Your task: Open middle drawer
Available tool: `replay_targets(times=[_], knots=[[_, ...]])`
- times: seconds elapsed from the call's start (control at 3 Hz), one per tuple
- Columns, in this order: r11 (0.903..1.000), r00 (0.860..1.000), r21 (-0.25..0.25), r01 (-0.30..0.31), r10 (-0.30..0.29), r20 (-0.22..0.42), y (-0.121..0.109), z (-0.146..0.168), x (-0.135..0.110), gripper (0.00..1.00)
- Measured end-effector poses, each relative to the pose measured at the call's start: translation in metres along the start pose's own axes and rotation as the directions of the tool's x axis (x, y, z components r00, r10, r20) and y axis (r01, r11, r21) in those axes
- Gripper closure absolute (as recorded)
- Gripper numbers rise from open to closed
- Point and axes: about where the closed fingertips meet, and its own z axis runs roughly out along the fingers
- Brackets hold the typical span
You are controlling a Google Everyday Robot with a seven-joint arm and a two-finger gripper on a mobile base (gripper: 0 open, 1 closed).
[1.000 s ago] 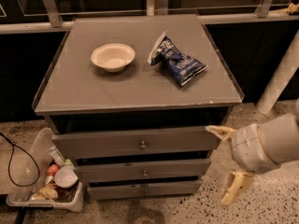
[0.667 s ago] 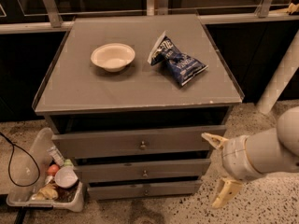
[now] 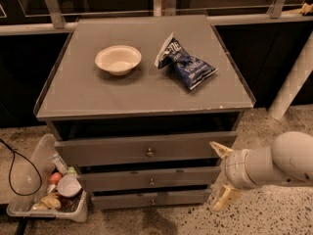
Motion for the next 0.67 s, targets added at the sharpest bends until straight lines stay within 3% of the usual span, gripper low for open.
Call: replay_targets(times=[0.67], knots=[[0.9999, 1.0, 0.001, 0.014, -0.014, 0.009, 0.001, 0.023, 0.001, 0.0]])
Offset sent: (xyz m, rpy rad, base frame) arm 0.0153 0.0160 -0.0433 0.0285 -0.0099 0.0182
